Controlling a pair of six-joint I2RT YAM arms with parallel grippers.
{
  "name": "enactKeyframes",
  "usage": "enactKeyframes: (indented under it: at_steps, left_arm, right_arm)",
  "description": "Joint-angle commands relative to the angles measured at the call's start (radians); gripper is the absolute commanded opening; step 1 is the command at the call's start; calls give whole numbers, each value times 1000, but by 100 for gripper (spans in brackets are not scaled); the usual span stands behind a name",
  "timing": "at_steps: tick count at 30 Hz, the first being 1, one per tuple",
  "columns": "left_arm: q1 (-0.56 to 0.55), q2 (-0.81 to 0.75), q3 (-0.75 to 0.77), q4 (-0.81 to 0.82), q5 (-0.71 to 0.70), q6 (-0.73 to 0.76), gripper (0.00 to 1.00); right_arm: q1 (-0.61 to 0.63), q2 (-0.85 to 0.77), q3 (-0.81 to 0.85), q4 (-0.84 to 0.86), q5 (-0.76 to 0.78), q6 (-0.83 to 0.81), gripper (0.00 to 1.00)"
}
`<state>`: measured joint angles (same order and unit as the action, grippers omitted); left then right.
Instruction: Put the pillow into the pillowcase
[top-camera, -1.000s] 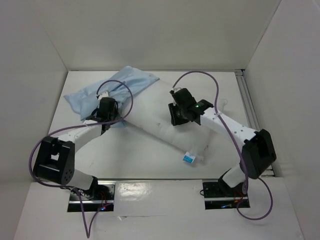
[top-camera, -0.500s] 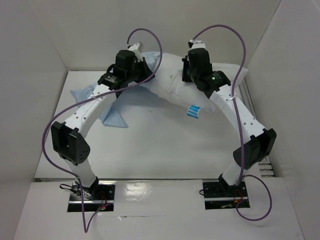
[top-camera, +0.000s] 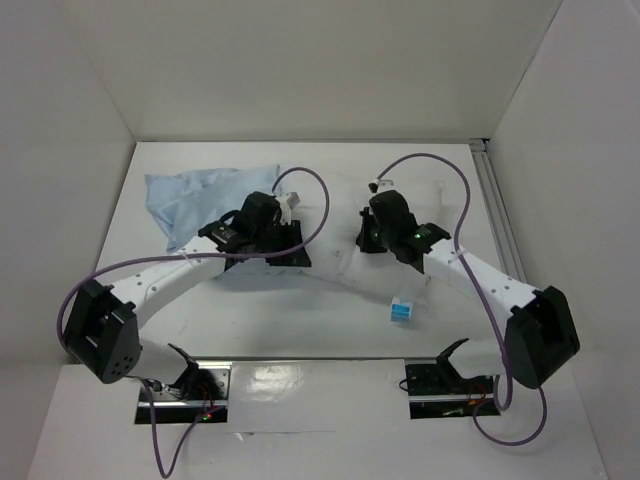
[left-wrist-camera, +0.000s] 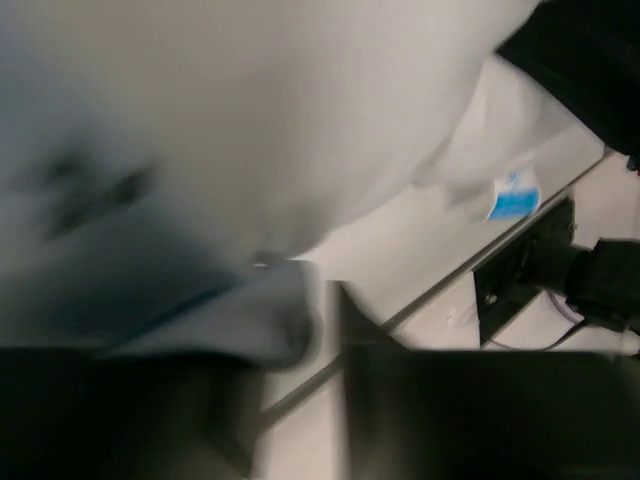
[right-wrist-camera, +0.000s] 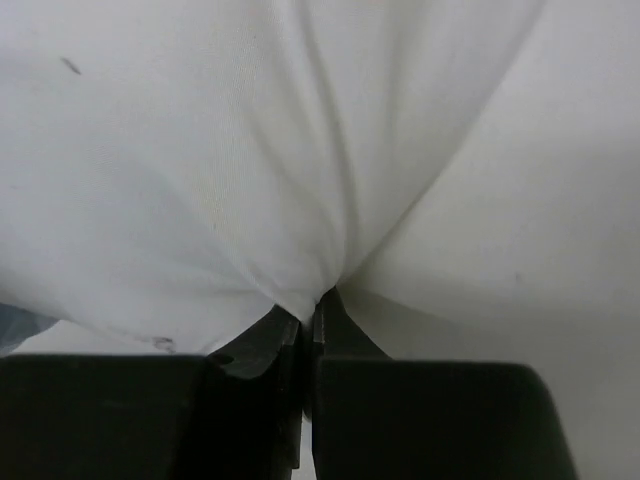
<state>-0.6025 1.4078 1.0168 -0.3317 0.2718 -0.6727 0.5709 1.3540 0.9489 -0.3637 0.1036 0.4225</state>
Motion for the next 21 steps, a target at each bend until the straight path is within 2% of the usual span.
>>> enactKeyframes:
  at_steps: [1, 3, 5, 7, 8, 9, 10, 12, 13, 14, 15, 16, 18, 21]
  left_arm:
    - [-13, -102, 176, -77, 34, 47, 54]
    - [-22, -93, 254, -177, -38, 105, 90]
    - [-22, -75, 385, -308, -75, 137, 97]
    - [-22, -38, 515, -368, -127, 169, 88]
    - [-22, -27, 555, -400, -141, 180, 82]
    - [-11, -17, 589, -400, -178, 189, 74]
    - [3, -4, 644, -400, -206, 190, 55]
    - [19, 46, 696, -400, -250, 205, 38]
    - [33, 72, 751, -409, -288, 223, 30]
    - [33, 126, 778, -409, -310, 234, 30]
    - [33, 157, 808, -409, -321, 249, 37]
    - [44, 187, 878, -449, -362, 258, 48]
    - [53, 270, 922, -458, -469, 259, 73]
    - [76, 359, 1014, -484, -596, 259, 82]
  right_arm:
    - [12, -76, -15, 71, -62, 23, 0]
    - [21, -90, 11, 42, -62, -5, 0]
    - [21, -101, 45, -1, -71, -14, 17]
    - [30, -122, 79, -36, -71, -43, 40]
    - [30, -122, 91, -50, -59, -44, 65]
    - [30, -131, 105, -63, -44, -54, 74]
    - [30, -131, 135, -89, -32, -54, 80]
    - [30, -144, 165, -109, 11, -54, 90]
    - [30, -153, 180, -118, 25, -54, 92]
    - [30, -164, 203, -127, 40, -54, 92]
    - [30, -164, 212, -127, 65, -63, 93]
    - [30, -164, 232, -144, 83, -64, 95]
    - [30, -164, 255, -171, 154, -53, 95]
    - [3, -139, 287, -239, 243, -15, 99]
